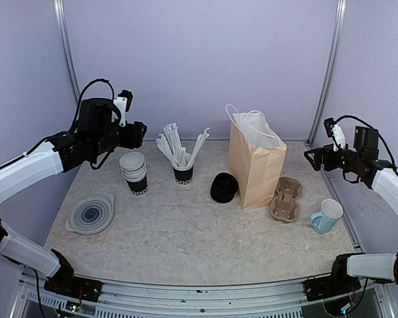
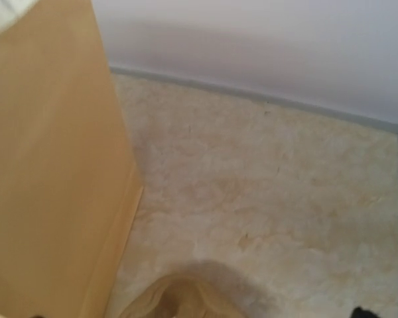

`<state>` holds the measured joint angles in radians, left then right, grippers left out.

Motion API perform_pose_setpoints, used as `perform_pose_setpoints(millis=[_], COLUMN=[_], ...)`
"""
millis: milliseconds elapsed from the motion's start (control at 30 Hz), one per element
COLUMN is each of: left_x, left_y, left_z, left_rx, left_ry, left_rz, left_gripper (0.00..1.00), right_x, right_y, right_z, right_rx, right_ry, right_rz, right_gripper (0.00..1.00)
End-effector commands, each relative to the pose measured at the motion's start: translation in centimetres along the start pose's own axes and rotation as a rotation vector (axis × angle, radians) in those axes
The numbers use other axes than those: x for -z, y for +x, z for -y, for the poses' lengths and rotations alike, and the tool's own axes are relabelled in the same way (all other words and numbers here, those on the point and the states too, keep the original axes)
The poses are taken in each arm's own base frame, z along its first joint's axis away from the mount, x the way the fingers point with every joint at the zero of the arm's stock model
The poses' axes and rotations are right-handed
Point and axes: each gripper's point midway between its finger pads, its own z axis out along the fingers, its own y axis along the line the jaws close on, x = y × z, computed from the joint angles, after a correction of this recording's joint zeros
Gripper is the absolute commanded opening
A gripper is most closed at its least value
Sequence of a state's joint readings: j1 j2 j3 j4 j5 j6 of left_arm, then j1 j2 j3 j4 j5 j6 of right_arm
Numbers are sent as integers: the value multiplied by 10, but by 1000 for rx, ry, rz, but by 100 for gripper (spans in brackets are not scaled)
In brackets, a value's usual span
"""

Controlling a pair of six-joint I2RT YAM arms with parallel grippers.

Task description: Pack the takeout coffee

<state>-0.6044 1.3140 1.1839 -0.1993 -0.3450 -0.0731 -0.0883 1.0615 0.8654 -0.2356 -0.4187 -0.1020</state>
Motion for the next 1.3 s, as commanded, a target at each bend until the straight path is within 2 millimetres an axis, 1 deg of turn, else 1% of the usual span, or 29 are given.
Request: perform_pose_setpoints(millis=[0,100,200,233,267,300,333,367,400,467,600,667,767,867,933,1067,1267], left_x=[-4,-8,-15,-17,-22,-24,-29,-35,-38,-43,-57,-61,-59,-50,-45,-44,-48], left_y=[6,12,19,20,26,24,27,36,39,49,85,97,106,110,118,133,137], left_z=[31,46,52,52,53,53,51,49,45,41,35,29,22,19,15,5,-3], left_rx=[-38,-51,-80,-84,-92,-97,-101,-110,-117,-137,-174,-178,-161,-152,-147,-146,-156], left_ry=[91,131,138,131,126,123,111,98,86,69,49,15,-1,8,-1,-35,-74], left_rz=[-81,-145,-232,-257,-298,-320,-353,-403,-434,-502,-663,-708,-746,-767,-798,-840,-840], left_gripper=[69,64,57,55,52,49,46,42,37,34,39,40,40,41,42,38,36], right_x=[-4,-11,-18,-20,-21,-23,-24,-25,-26,-29,-32,-32,-31,-31,-32,-32,-31], right_y=[10,27,38,41,42,45,48,51,54,58,62,65,67,69,70,70,72], right_z=[-8,-11,-15,-17,-18,-19,-20,-20,-21,-21,-19,-20,-21,-21,-21,-23,-24], right_rx=[51,111,135,139,143,147,149,152,156,165,174,175,184,190,190,190,191], right_ry=[-37,-66,-103,-120,-132,-141,-147,-151,-158,-165,-157,-163,-166,-166,-168,-177,-180], right_rz=[29,-6,-32,-36,-40,-47,-55,-61,-68,-76,-85,-89,-92,-95,-99,-95,-97], right_gripper=[99,99,100,99,99,99,99,98,98,98,98,98,98,98,98,98,98])
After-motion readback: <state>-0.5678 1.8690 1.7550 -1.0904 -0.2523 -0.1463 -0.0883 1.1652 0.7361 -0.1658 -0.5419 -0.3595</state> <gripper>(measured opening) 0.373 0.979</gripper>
